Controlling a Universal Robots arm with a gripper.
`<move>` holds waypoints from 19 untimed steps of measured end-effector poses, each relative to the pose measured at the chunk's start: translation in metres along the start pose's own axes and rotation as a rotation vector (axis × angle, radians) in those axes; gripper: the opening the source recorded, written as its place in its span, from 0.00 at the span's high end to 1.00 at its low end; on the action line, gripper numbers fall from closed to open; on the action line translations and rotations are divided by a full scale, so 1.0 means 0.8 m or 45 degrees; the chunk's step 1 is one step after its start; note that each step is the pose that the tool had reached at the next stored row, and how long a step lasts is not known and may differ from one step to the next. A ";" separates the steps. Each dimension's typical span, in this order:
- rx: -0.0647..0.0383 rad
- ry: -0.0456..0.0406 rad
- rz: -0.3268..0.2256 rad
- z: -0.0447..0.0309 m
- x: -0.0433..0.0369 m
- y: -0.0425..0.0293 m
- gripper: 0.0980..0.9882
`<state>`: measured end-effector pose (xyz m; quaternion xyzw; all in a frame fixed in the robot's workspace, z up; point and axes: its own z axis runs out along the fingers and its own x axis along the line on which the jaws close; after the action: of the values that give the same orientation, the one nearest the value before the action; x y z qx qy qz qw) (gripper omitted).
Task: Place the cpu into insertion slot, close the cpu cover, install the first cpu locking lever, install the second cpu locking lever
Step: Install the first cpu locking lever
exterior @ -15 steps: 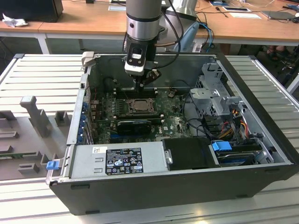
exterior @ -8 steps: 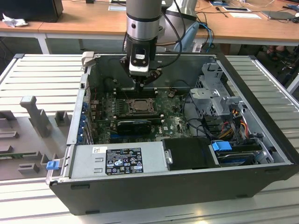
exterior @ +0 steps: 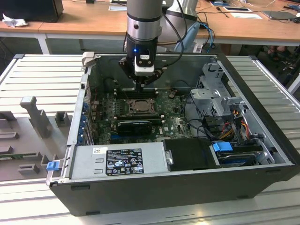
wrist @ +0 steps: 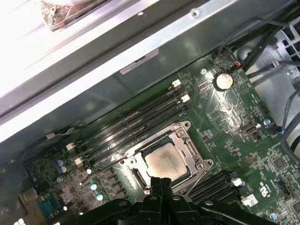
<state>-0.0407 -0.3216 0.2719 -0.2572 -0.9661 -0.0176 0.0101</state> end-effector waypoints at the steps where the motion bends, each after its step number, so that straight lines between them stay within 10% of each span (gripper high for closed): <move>1: 0.000 0.000 -0.013 0.0000 0.000 0.0000 0.99; 19: 0.014 0.011 -0.428 0.0005 0.000 0.0000 0.99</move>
<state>-0.0407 -0.3217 0.2715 -0.0917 -0.9956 -0.0148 0.0127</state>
